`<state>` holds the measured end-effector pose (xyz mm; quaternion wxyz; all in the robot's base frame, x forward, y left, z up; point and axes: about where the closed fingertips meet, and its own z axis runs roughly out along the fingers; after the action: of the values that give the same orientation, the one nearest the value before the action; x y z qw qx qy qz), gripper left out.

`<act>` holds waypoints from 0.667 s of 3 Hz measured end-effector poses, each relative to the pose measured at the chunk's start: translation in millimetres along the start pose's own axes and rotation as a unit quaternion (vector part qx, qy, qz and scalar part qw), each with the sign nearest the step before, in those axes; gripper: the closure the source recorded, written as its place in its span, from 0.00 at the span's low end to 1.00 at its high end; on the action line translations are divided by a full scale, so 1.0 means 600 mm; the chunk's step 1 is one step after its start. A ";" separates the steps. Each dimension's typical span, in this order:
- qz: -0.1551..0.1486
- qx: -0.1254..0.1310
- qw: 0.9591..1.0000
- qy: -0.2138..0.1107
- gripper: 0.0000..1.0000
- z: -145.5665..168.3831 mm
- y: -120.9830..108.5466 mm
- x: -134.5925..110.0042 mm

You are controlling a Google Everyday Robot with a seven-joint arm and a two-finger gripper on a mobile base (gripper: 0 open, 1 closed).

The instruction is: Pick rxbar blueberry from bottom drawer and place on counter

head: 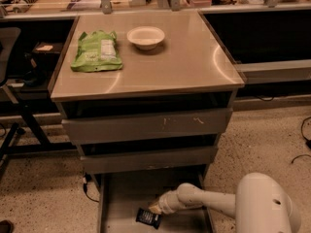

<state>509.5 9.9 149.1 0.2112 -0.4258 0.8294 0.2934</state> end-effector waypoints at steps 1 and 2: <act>0.000 0.000 1.000 0.000 0.34 0.000 0.000 0.000; 0.000 0.000 1.000 0.000 0.11 0.000 0.000 0.000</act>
Offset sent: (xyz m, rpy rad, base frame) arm 0.0000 0.0000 0.0000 0.0000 0.0000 0.0000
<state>509.4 10.0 149.1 0.2112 -0.4258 0.8294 0.2934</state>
